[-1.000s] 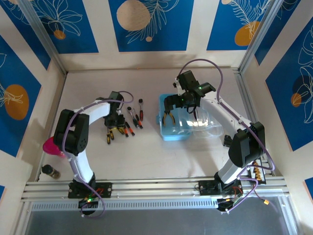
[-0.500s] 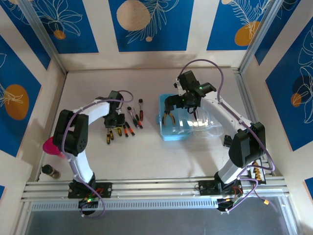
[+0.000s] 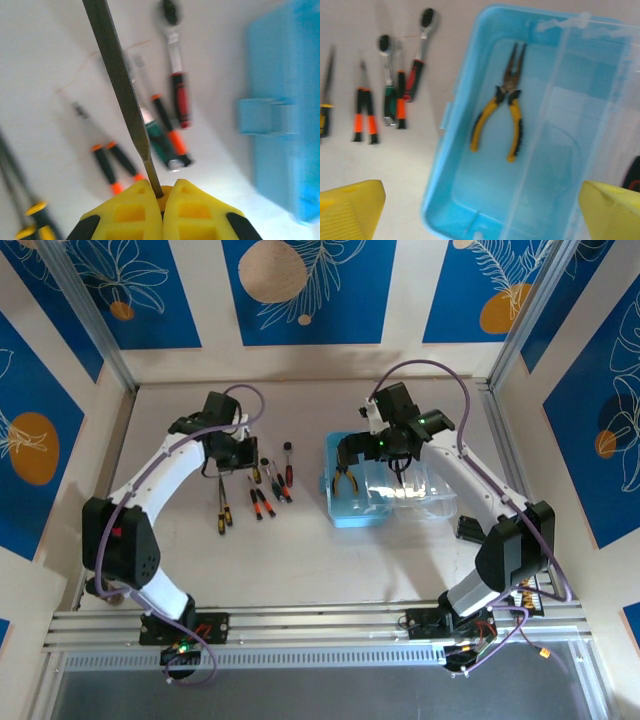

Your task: Pack the tool kit

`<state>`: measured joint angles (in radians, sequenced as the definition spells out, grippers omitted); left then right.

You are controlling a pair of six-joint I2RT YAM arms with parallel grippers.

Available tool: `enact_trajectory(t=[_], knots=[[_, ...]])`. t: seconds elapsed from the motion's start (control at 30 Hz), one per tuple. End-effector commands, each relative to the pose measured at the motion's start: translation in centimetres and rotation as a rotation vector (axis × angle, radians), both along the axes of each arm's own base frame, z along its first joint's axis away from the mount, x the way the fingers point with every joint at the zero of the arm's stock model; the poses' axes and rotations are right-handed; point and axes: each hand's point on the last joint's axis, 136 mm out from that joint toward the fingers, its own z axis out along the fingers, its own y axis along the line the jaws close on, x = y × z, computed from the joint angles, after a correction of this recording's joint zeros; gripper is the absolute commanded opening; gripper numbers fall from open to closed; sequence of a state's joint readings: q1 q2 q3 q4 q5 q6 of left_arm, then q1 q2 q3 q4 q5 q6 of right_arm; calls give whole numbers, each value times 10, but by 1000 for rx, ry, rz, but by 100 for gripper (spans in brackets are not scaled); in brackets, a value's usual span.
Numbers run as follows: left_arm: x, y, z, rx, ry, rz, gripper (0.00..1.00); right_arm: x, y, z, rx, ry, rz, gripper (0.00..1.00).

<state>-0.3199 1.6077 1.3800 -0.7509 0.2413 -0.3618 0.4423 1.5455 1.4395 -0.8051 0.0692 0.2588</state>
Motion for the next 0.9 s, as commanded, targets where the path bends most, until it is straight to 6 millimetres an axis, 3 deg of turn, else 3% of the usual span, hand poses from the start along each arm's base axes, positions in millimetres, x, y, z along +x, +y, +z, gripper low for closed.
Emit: enact_trajectory(t=[0.0, 0.1, 0.2, 0.37, 0.67, 0.87], knots=[[-10, -57, 44, -230, -30, -141, 0, -18, 31, 32, 227, -2, 90, 100], [-9, -93, 65, -346, -60, -198, 0, -25, 52, 50, 337, -19, 139, 94], [-7, -120, 80, -415, -83, -236, 0, -28, 63, 55, 369, -27, 153, 87], [-5, -148, 96, -505, -101, -280, 0, -30, 74, 45, 380, -4, 156, 72], [-10, -161, 100, -516, -102, -313, 0, -23, 91, 33, 387, 14, 139, 48], [-13, -159, 107, -526, -120, -316, 0, -22, 93, 31, 379, 16, 139, 40]])
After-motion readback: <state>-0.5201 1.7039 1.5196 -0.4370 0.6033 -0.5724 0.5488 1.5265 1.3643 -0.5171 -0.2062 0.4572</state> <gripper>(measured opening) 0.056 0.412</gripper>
